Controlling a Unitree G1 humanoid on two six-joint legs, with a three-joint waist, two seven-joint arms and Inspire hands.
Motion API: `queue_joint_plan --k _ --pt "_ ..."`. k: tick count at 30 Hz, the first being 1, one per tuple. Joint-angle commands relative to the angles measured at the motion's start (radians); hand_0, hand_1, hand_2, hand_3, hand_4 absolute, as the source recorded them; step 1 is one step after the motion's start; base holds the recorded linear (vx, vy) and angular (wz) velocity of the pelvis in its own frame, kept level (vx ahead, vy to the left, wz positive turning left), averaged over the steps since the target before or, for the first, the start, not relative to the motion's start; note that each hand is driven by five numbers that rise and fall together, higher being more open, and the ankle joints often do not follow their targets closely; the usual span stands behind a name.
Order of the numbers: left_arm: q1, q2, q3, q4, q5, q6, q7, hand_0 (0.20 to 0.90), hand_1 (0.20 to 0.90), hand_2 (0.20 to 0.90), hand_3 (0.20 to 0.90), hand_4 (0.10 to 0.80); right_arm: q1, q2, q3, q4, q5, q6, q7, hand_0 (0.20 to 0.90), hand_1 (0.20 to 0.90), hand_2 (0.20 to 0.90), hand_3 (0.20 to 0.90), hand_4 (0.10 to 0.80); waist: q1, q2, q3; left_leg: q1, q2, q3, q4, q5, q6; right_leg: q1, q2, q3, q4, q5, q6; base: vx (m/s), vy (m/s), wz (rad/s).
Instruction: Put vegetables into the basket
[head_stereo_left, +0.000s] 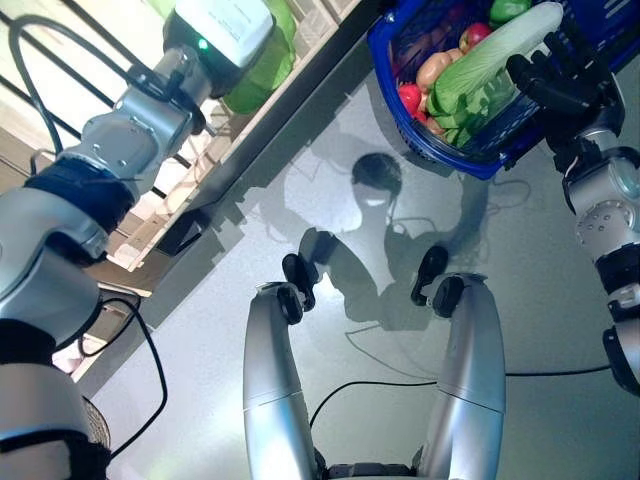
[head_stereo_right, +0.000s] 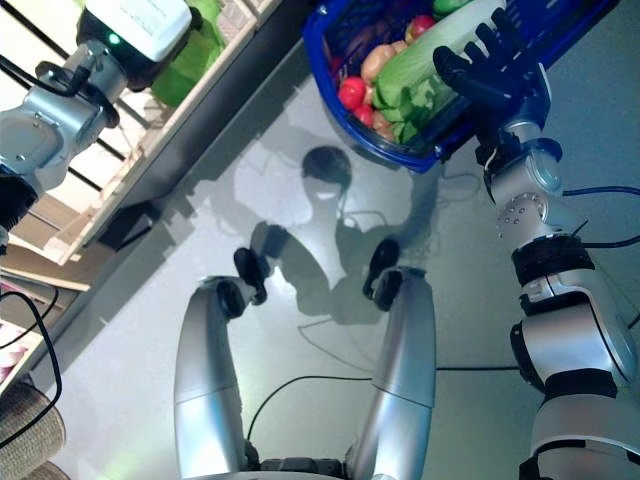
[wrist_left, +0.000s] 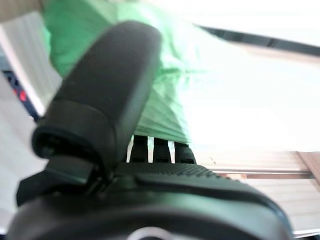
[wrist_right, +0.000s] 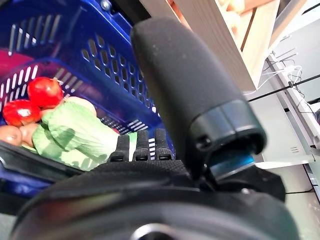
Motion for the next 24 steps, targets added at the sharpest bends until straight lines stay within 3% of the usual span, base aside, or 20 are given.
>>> queue_joint_plan --k 1,9,18,19,22,24 --pt "-0.055 0.060 0.054 0.147 -0.033 0.105 -0.026 0.300 0.300 0.300 0.300 0.400 -0.079 -0.050 -0.111 -0.049 0.047 -0.063 0.055 0.900 0.900 0.900 0.900 0.800 -0.010 -0.039 -0.004 0.069 0.042 -0.002 -0.055 -0.045 -0.054 0.087 -0.030 0.026 -0.105 0.082 0.084 -0.007 0.029 -0.11" --pt "-0.012 0.078 0.084 0.137 -0.066 0.033 0.047 0.300 0.300 0.300 0.300 0.400 -0.016 -0.042 -0.153 -0.064 0.079 -0.035 0.099 0.900 0.900 0.900 0.900 0.800 -0.013 -0.040 -0.004 0.195 0.052 0.023 -0.110 -0.030 -0.066 0.212 -0.016 0.017 -0.158 0.083 0.082 0.002 0.021 -0.05" --pt "0.087 0.145 0.152 0.106 -0.134 -0.129 0.180 0.300 0.300 0.300 0.300 0.400 0.102 -0.024 -0.189 -0.123 0.048 0.014 0.149 0.900 0.900 0.900 0.900 0.800 -0.013 -0.046 -0.004 0.481 0.063 0.069 -0.229 0.003 -0.082 0.495 -0.011 0.002 -0.268 0.085 0.074 0.051 0.009 -0.02" --pt "0.140 0.178 0.190 0.084 -0.147 -0.184 0.224 0.300 0.300 0.300 0.300 0.400 0.157 -0.013 -0.202 -0.160 0.039 0.027 0.152 0.900 0.900 0.900 0.900 0.800 -0.012 -0.050 -0.005 0.569 0.058 0.082 -0.264 0.013 -0.079 0.585 -0.013 -0.009 -0.304 0.090 0.067 0.093 0.002 -0.07" --pt "0.210 0.201 0.243 0.049 -0.176 -0.227 0.269 0.300 0.300 0.300 0.300 0.400 0.225 0.004 -0.223 -0.201 0.026 0.041 0.149 0.900 0.900 0.900 0.900 0.800 -0.010 -0.055 -0.038 0.641 0.047 0.094 -0.303 0.021 -0.074 0.660 -0.014 -0.024 -0.345 0.093 0.063 0.148 -0.020 -0.05" --pt "0.304 0.216 0.320 0.004 -0.215 -0.278 0.311 0.300 0.300 0.300 0.300 0.400 0.315 0.040 -0.253 -0.245 -0.009 0.047 0.156 0.900 0.900 0.900 0.900 0.800 -0.004 -0.063 -0.081 0.720 0.026 0.104 -0.347 0.026 -0.064 0.745 -0.019 -0.047 -0.392 0.094 0.062 0.165 -0.031 0.03"
